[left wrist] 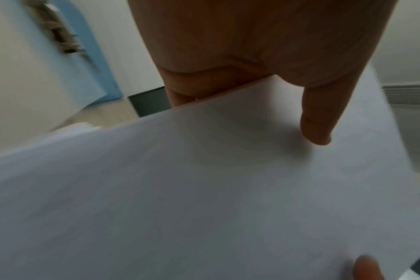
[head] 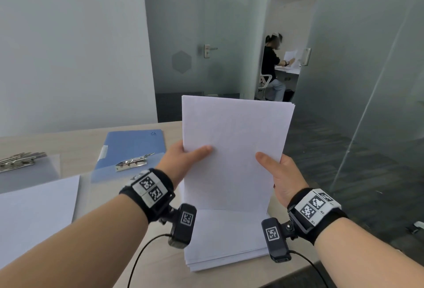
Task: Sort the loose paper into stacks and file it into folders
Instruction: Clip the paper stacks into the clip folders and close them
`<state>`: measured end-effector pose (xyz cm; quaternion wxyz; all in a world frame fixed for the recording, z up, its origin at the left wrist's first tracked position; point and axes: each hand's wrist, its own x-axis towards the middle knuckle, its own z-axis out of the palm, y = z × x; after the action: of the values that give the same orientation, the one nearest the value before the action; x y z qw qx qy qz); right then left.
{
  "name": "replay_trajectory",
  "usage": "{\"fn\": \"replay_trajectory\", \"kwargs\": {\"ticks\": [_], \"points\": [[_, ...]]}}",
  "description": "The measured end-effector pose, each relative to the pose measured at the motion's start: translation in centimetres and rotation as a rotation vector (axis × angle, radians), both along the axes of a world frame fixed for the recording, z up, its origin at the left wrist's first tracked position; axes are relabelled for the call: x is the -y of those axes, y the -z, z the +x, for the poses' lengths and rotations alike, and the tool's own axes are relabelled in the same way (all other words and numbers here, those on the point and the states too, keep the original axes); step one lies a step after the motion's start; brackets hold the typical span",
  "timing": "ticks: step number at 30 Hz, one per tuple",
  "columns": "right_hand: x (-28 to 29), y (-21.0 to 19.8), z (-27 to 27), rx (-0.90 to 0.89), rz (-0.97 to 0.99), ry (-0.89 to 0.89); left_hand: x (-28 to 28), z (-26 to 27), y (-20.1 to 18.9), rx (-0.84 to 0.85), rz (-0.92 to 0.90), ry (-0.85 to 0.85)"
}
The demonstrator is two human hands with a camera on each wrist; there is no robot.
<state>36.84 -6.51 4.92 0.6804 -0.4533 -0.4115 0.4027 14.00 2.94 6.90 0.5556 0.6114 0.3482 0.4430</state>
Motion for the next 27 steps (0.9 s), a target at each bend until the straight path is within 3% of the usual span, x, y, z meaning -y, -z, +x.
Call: {"fn": "replay_trajectory", "kwargs": {"ticks": [7, 16, 20, 27], "points": [[-0.2, -0.2, -0.3, -0.003, -0.025, 0.024, -0.4, 0.2, 1.6, 0.021, -0.070, 0.029], [-0.1, 0.4, -0.8, 0.111, -0.086, 0.075, 0.7, -0.5, 2.7, -0.235, 0.037, -0.002], [-1.0, -1.4, -1.7, 0.188, -0.080, 0.084, 0.9, -1.9, 1.3, -0.242, 0.087, -0.034], [-5.4, -1.9, -6.3, 0.309, -0.262, -0.075, 0.5, -8.6, 2.3, -0.109, -0.183, -0.127]]}}
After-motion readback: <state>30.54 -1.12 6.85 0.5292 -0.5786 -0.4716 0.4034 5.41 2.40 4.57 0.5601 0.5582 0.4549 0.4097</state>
